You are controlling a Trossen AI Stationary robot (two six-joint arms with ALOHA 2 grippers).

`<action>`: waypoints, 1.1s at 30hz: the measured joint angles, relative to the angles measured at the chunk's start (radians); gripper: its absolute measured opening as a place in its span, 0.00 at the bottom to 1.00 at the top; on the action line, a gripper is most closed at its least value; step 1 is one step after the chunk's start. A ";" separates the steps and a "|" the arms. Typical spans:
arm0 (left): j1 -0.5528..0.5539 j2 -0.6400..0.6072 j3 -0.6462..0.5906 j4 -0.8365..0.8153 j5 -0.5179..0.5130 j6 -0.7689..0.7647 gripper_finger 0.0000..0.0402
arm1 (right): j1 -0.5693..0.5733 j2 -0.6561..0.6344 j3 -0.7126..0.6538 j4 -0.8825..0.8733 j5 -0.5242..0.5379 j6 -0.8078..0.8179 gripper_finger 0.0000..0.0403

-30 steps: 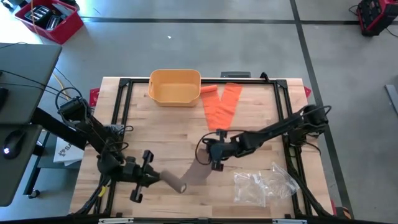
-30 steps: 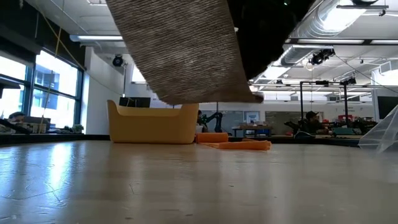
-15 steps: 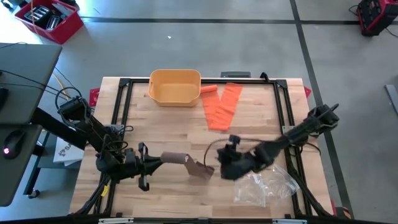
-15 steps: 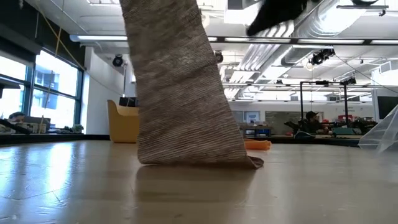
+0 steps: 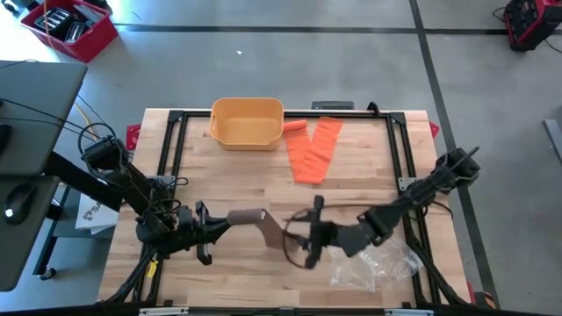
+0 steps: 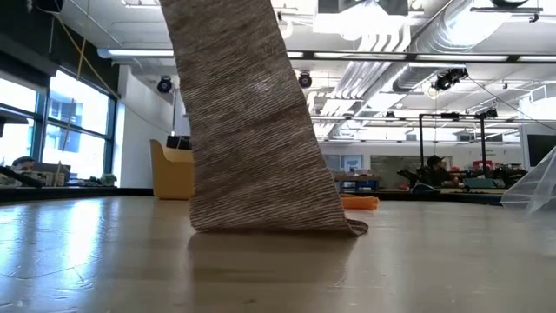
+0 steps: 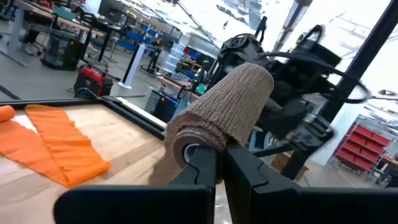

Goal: Roll bandage
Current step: Roll the brown bandage

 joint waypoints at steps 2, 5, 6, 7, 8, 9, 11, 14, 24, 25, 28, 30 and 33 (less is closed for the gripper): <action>-0.004 0.000 0.000 0.000 0.004 0.000 0.01 | -0.033 0.005 0.000 -0.034 -0.042 0.043 0.33; -0.006 -0.002 0.000 -0.003 0.007 0.000 0.01 | -0.081 0.020 0.000 -0.048 -0.147 0.088 0.33; -0.006 -0.002 0.000 -0.005 0.009 -0.001 0.01 | -0.093 0.027 0.000 -0.041 -0.171 0.087 0.33; -0.006 -0.002 0.000 -0.006 0.015 -0.001 0.01 | -0.102 0.035 0.000 -0.031 -0.181 0.083 0.33; -0.006 -0.002 0.000 -0.006 0.021 0.000 0.01 | -0.111 0.043 0.000 -0.023 -0.184 0.078 0.33; -0.005 -0.002 0.000 -0.006 0.026 -0.001 0.01 | -0.120 0.050 -0.001 -0.018 -0.184 0.072 0.33; -0.005 -0.002 0.000 -0.007 0.028 0.000 0.01 | -0.131 0.062 -0.001 -0.013 -0.208 0.061 0.33; -0.005 -0.002 0.000 -0.007 0.028 0.000 0.01 | -0.141 0.066 -0.002 -0.007 -0.272 0.054 0.31; -0.006 -0.002 0.000 -0.067 0.100 -0.024 0.01 | -0.134 0.064 -0.002 0.002 -0.225 -0.010 0.11; -0.006 -0.002 0.000 -0.069 0.101 -0.026 0.01 | -0.131 0.062 -0.002 0.006 -0.219 -0.022 0.08; -0.006 -0.002 0.000 -0.077 0.101 -0.026 0.01 | -0.118 0.060 -0.002 0.031 -0.217 -0.049 0.01; -0.006 -0.002 0.000 -0.078 0.103 -0.026 0.01 | -0.105 0.060 -0.002 0.043 -0.187 -0.070 0.02; -0.005 -0.002 0.000 -0.111 0.128 -0.066 0.01 | -0.075 0.050 -0.002 0.058 -0.074 -0.160 0.01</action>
